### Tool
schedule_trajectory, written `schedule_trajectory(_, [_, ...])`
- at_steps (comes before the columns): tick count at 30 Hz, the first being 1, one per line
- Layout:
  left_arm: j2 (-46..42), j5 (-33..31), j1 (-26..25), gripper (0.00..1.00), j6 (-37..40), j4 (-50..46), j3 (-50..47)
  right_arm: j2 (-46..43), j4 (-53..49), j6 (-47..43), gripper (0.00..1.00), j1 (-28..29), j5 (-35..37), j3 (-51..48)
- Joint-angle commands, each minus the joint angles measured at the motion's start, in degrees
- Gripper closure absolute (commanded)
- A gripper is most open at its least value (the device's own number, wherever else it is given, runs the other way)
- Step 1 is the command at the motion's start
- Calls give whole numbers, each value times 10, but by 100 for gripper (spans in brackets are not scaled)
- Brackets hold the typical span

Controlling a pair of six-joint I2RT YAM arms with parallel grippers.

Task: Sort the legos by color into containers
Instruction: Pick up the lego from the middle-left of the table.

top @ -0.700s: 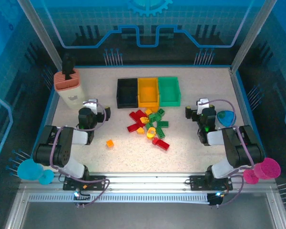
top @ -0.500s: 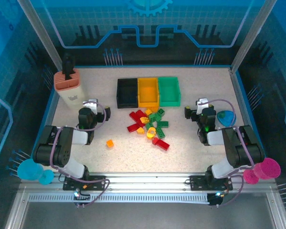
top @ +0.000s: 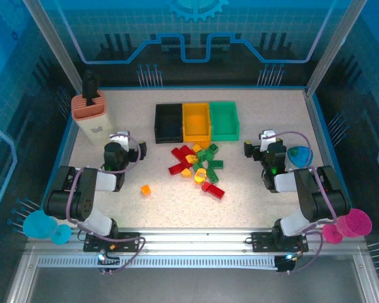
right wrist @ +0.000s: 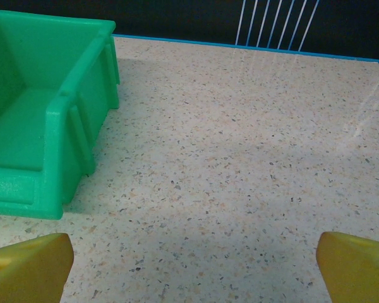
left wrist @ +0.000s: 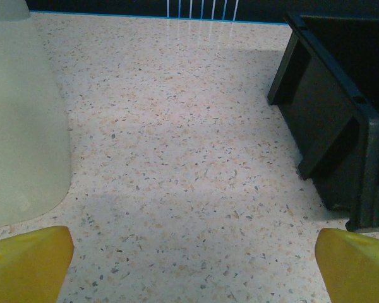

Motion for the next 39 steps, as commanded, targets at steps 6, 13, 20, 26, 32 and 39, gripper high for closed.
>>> schedule_trajectory(6, [-5,14,6,1,-2,16,9,-3,2,-7,0,-4,-3,12])
schedule_trajectory(13, [-8,-41,2,1,-12,24,7,-96,-85,-55,0,32,-9,19])
schedule_trajectory(20, [-237,-300,-96,1,-118,-365,148,-326,-359,108,0,72,40,99])
schedule_trajectory(26, [-272,-123,-49,1,-339,-827,380,-293,-634,269,0,36,-115,252])
schedule_trajectory(32, [-301,72,-95,1,-444,-902,391,-305,-704,439,0,19,-59,251])
schedule_trajectory(39, [-392,19,-185,1,-422,-944,307,-272,-683,353,0,87,-159,227])
